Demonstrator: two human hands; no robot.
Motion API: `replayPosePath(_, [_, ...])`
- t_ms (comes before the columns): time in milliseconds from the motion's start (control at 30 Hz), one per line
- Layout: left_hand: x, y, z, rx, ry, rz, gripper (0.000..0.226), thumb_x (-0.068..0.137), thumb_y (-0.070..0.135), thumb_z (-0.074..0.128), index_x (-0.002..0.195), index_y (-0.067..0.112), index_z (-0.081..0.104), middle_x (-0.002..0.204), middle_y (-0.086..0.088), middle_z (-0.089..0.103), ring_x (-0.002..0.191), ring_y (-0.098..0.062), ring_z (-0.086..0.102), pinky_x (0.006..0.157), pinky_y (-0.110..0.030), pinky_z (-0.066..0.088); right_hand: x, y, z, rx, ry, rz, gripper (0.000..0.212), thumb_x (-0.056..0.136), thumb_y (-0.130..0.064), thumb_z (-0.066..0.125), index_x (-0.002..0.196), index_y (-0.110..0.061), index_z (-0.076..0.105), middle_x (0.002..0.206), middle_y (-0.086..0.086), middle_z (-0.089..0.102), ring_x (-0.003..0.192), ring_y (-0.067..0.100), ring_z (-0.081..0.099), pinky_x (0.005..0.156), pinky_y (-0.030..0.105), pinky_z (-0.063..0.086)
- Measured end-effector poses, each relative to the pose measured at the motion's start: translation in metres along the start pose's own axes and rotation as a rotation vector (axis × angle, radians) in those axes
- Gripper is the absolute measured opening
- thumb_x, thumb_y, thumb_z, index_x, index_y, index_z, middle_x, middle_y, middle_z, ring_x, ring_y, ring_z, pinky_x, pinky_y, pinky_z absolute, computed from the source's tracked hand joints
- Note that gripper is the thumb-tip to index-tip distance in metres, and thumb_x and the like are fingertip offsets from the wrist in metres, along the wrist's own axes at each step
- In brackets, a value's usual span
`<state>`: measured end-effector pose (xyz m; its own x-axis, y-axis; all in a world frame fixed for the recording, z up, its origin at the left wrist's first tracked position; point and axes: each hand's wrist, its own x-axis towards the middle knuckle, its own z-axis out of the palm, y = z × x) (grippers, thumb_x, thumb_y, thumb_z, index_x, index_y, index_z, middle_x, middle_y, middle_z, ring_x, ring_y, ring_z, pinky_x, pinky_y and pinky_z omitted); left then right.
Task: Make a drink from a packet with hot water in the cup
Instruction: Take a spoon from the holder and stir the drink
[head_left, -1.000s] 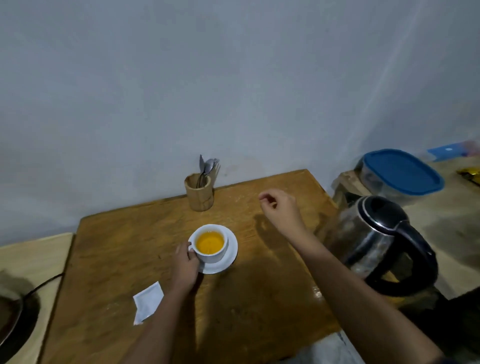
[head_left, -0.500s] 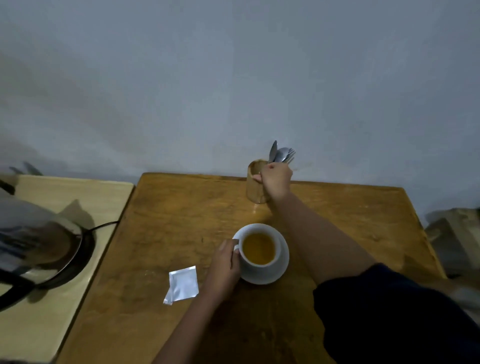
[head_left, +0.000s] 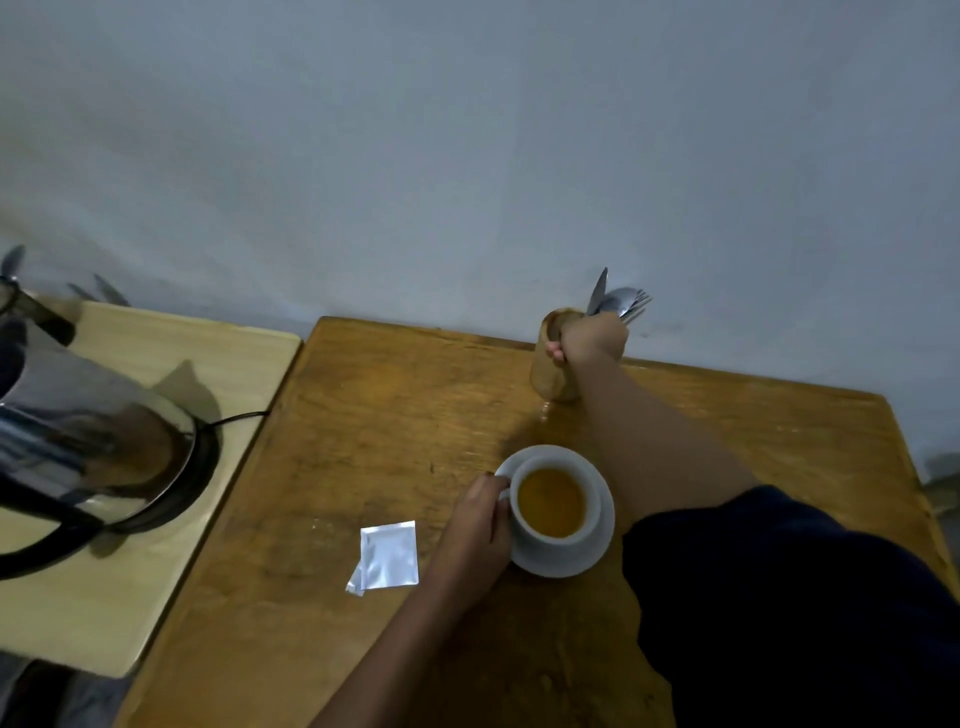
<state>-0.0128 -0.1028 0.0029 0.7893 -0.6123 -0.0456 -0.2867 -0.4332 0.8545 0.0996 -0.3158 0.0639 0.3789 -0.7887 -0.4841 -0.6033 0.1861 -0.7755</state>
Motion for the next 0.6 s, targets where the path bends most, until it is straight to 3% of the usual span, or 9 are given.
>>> replayPosePath(100, [0.0, 0.003, -0.001, 0.009, 0.004, -0.003, 0.022, 0.094, 0.015, 0.038, 0.109, 0.017, 0.055, 0.101, 0.002, 0.054, 0.087, -0.003, 0.051, 0.072, -0.008, 0.037, -0.003, 0.003, 0.0, 0.016, 0.055, -0.025, 0.021, 0.095, -0.008, 0.045, 0.083, 0.003, 0.057, 0.054, 0.011, 0.057, 0.036, 0.016, 0.051, 0.025, 0.012, 0.035])
replayPosePath(233, [0.002, 0.007, -0.003, 0.039, -0.019, -0.059, 0.027, 0.096, 0.019, 0.036, 0.115, 0.015, 0.055, 0.108, -0.002, 0.055, 0.095, -0.008, 0.048, 0.079, -0.021, 0.036, -0.02, 0.009, -0.012, -0.094, 0.146, -0.304, 0.02, 0.088, -0.016, 0.057, 0.071, -0.008, 0.059, 0.071, 0.009, 0.063, 0.063, 0.025, 0.065, 0.052, 0.028, 0.053])
replayPosePath(367, [0.0, 0.011, -0.005, 0.025, -0.054, -0.089, 0.028, 0.097, 0.023, 0.034, 0.116, 0.017, 0.054, 0.111, -0.001, 0.054, 0.102, -0.011, 0.05, 0.084, -0.023, 0.037, -0.045, -0.003, -0.048, -0.293, 0.174, -0.636, 0.015, 0.09, -0.016, 0.052, 0.089, -0.006, 0.062, 0.076, 0.006, 0.055, 0.066, 0.018, 0.049, 0.046, 0.019, 0.027])
replayPosePath(467, [-0.002, 0.015, -0.007, 0.025, -0.058, -0.086, 0.028, 0.097, 0.021, 0.035, 0.114, 0.013, 0.055, 0.112, -0.006, 0.056, 0.1, -0.014, 0.051, 0.083, -0.024, 0.036, -0.063, -0.014, -0.082, -0.394, 0.104, -0.904, 0.01, 0.092, -0.02, 0.048, 0.086, -0.014, 0.052, 0.083, 0.002, 0.051, 0.071, 0.017, 0.047, 0.051, 0.02, 0.03])
replayPosePath(600, [-0.002, 0.017, -0.008, 0.036, -0.058, -0.121, 0.029, 0.096, 0.018, 0.037, 0.117, 0.01, 0.054, 0.118, -0.011, 0.056, 0.101, -0.016, 0.049, 0.085, -0.025, 0.035, -0.085, -0.018, -0.123, -0.612, -0.058, -1.116, 0.011, 0.091, -0.022, 0.044, 0.09, -0.012, 0.05, 0.09, 0.006, 0.054, 0.077, 0.023, 0.052, 0.063, 0.037, 0.042])
